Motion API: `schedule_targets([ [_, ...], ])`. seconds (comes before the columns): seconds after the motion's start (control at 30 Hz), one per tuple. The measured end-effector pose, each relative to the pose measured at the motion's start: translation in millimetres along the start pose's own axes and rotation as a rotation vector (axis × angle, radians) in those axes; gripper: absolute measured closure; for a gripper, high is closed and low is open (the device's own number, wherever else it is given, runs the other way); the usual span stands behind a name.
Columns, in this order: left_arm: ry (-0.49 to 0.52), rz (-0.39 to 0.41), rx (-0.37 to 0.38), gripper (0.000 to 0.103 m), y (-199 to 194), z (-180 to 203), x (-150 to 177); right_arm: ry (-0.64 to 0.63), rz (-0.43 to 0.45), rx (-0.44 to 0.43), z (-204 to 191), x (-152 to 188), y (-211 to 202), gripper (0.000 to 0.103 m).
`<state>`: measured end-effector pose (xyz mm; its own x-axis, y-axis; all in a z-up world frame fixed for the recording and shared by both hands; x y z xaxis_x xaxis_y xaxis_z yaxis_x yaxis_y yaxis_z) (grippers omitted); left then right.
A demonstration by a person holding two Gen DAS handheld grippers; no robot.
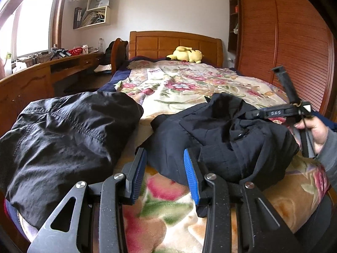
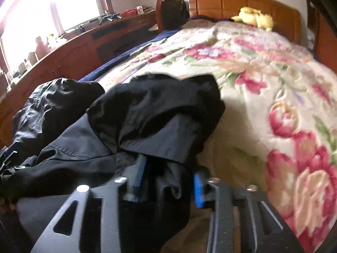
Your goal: Fold large clothes
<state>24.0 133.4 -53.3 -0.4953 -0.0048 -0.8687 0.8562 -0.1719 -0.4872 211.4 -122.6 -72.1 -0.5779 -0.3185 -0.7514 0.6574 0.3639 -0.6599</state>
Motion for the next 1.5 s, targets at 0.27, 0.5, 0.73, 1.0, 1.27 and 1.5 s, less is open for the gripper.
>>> schedule_targets([
  [0.27,0.015,0.029,-0.024,0.065,-6.5,-3.9,-11.5,-0.140,0.065,-0.099,-68.3,-30.8,-58.7,0.052],
  [0.5,0.005,0.070,-0.043,0.065,-25.3,-15.1,-17.1,-0.243,-0.101,-0.200,-144.4,-40.9,-17.6,0.052],
  [0.73,-0.004,0.080,-0.024,0.065,-29.4,-20.6,-14.1,-0.344,-0.337,-0.135,-176.1,-32.6,56.2,0.052],
  [1.0,-0.012,0.078,-0.015,0.065,-28.6,-28.3,-8.1,-0.368,-0.296,-0.136,-190.7,-43.8,69.6,0.098],
  [1.27,-0.050,0.118,-0.040,0.065,-44.9,-41.7,-11.6,-0.248,-0.101,-0.203,-194.8,-113.3,47.7,0.099],
  [1.5,-0.066,0.108,-0.020,0.065,-41.1,-38.4,-14.3,-0.222,-0.176,-0.212,-195.0,-86.4,80.6,0.098],
])
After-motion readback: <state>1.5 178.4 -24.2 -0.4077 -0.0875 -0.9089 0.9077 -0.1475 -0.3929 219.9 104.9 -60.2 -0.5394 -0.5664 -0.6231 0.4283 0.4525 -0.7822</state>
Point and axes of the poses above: each gripper's, at about its wrist camera, not at the fingertips, and y roughly the way its jaws point, z to its right, x to its underside, the point moved 8 cm from there along y, roughly the way its jaws point, and after that the axes turned 4 degrees about x, right-handed, at the moved point
